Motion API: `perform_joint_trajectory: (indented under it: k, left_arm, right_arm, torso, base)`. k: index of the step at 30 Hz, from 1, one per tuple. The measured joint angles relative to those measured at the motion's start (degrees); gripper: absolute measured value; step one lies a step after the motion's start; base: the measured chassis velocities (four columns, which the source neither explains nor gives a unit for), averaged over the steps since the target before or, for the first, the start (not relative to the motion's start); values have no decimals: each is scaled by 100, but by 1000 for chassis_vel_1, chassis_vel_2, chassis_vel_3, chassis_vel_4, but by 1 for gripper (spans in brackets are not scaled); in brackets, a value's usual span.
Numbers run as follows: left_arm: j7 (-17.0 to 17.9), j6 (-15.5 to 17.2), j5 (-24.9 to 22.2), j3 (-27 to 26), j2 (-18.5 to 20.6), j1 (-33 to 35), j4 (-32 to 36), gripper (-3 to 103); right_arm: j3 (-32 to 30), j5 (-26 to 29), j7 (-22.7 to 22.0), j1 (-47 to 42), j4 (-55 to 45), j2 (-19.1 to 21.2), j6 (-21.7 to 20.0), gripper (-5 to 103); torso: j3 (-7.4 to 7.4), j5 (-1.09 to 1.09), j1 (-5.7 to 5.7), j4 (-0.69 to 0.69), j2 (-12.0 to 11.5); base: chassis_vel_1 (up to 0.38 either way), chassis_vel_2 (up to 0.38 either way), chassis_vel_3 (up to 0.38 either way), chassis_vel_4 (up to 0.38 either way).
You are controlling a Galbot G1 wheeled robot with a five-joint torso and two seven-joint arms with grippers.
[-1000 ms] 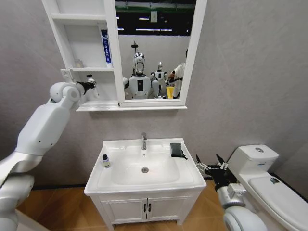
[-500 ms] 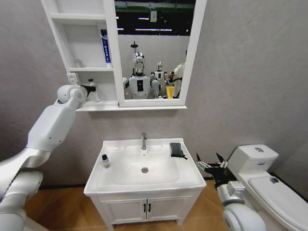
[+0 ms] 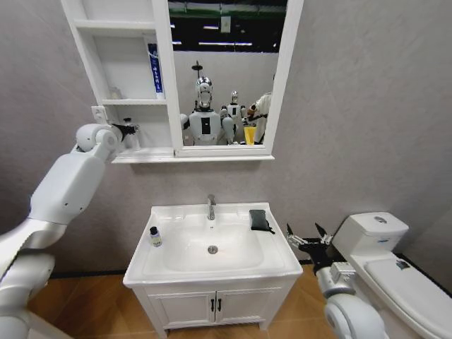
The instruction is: Move facial cleanser and shampoo from washbasin to cabinet, then wipe washbasin with towel.
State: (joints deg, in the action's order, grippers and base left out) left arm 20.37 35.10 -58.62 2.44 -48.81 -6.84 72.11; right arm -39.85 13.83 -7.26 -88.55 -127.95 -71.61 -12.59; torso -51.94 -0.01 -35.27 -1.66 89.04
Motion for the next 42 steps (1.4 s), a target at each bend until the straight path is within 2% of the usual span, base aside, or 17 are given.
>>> perform_joint_trajectory:
  k: [6,7,12,14,15,17,18,20,23,24,26,27,28,30,31,33,42]
  left_arm:
    - [211,49,-356,-147,298,261,717,97]
    - [211,49,-356,-147,298,261,717,97]
    - [618,86,-501,-727,892,1371,2053,100]
    - [1209,64,-736,-1058,1179,2118,3142,100]
    - [1209,64,-736,-1058,1179,2118,3142,100]
    - [1815,-65,-852,-1160,1175,2836,4062,100]
    - [1815,-65,-852,-1160,1175,2836,4062,100]
    - [1956,-172,-644,-1348,1020,3698,4536,100]
    - [1958,-327,-335,-1471,919,4176,4653,100]
    - [1941,-582,130,-1609,761,4758,4679,100]
    - [1545,-878,891,-1973,392,5671,4583,100]
    - [1545,-878,891,-1973,392,5671,4583,100]
    - [1129,-1151,1424,-2186,130,6152,4406,100]
    - [690,-1577,2114,-2348,-192,6625,4096,100]
    - [690,-1577,2114,-2348,-192,6625,4096,100]
    - [446,-1827,2579,-2367,-499,6972,3892,100]
    - [208,-2224,3475,-2128,-1250,7268,3039,100]
  right_arm:
    - [-3,-20,0,-61,-32,-35,12,100]
    - [-3,-20,0,-61,-32,-35,12,100]
    - [40,-70,4,-122,-130,-70,16,100]
    - [70,-121,5,-151,-165,-124,16,100]
    - [70,-121,5,-151,-165,-124,16,100]
    - [-40,-255,-4,-411,-258,-272,89,100]
    - [-40,-255,-4,-411,-258,-272,89,100]
    - [-78,-328,-87,-537,-331,-362,138,100]
    - [-56,-343,-108,-525,-357,-364,134,100]
    - [-21,-345,-129,-496,-400,-364,103,100]
    - [3,-336,-154,-497,-470,-359,57,100]
    - [3,-336,-154,-497,-470,-359,57,100]
    - [-10,-334,-158,-534,-499,-356,55,100]
    - [-57,-332,-159,-606,-527,-353,64,100]
    - [-57,-332,-159,-606,-527,-353,64,100]
    - [-98,-330,-162,-638,-542,-358,86,100]
    - [-53,-340,-211,-635,-527,-404,106,100]
  torso:
    - [0,1,-1,-1,0]
    - [0,1,-1,-1,0]
    - [0,-4,0,2,0]
    - [1,0,0,5,0]
    - [1,0,0,5,0]
    - [1,4,2,1,1]
    - [1,4,2,1,1]
    - [1,1,2,-9,1]
    - [1,1,1,-5,1]
    - [1,2,1,-1,1]
    - [0,-1,0,3,1]
    - [0,-1,0,3,1]
    - [0,-1,0,5,1]
    - [0,-1,0,2,1]
    - [0,-1,0,2,1]
    - [0,1,1,0,1]
    - [0,1,0,0,0]
  base:
    - [0,0,0,0]
    - [0,0,0,0]
    - [0,0,0,0]
    - [0,0,0,0]
    - [0,0,0,0]
    - [0,0,0,0]
    - [0,0,0,0]
    - [0,0,0,0]
    - [-12,-34,-26,-11]
    - [0,0,0,0]
    - [0,0,0,0]
    - [0,0,0,0]
    - [0,0,0,0]
    - [0,0,0,0]
    - [0,0,0,0]
    - [0,0,0,0]
    - [0,0,0,0]
